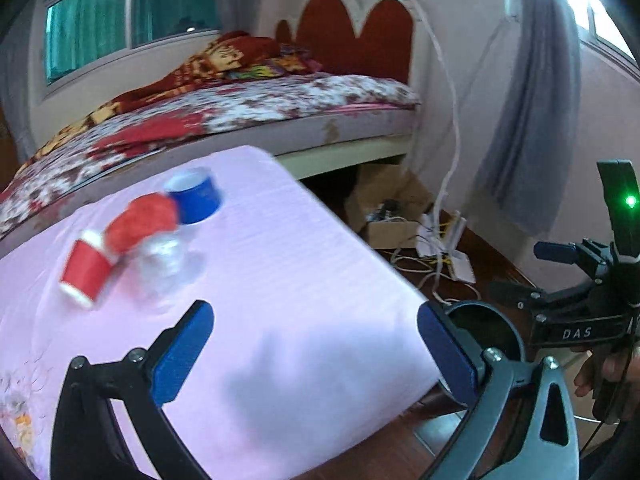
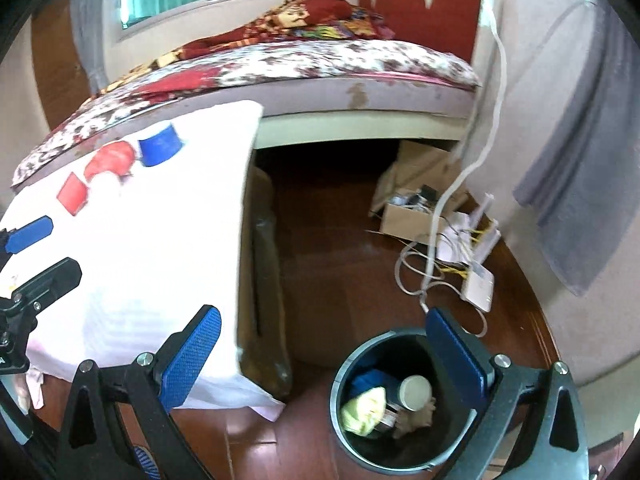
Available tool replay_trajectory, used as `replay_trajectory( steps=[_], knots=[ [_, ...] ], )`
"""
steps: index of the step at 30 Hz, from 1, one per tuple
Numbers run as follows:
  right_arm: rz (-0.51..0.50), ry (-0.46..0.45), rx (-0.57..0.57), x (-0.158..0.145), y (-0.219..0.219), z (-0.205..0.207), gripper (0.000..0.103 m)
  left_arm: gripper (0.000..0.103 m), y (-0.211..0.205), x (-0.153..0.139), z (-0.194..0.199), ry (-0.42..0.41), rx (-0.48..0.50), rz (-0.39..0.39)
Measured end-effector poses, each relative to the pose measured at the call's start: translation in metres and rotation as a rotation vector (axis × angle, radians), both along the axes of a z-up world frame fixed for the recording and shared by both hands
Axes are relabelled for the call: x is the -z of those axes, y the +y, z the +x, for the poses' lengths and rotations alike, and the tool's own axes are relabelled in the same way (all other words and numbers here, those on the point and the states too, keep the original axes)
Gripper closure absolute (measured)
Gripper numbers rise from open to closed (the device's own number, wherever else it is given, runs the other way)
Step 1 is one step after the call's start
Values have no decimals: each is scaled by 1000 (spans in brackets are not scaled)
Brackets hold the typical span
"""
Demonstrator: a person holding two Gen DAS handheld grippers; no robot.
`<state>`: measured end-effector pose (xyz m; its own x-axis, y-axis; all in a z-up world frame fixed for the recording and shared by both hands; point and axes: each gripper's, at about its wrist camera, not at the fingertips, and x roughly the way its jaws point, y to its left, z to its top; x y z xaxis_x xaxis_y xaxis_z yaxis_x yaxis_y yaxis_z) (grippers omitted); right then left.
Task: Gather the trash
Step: 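Move both open grippers back over the table toward the remaining trash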
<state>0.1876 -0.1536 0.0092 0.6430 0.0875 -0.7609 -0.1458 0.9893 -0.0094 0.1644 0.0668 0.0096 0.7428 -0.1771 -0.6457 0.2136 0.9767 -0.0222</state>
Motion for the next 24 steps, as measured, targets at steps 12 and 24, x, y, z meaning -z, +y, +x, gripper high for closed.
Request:
replay_trajectory(
  steps=[12, 24],
  knots=[
    [31, -50, -144, -9, 86, 14, 0, 1, 99, 4, 0, 23, -203, 3],
    [30, -74, -341, -13, 191, 25, 0, 7, 213, 19, 0, 1, -389, 11]
  ],
)
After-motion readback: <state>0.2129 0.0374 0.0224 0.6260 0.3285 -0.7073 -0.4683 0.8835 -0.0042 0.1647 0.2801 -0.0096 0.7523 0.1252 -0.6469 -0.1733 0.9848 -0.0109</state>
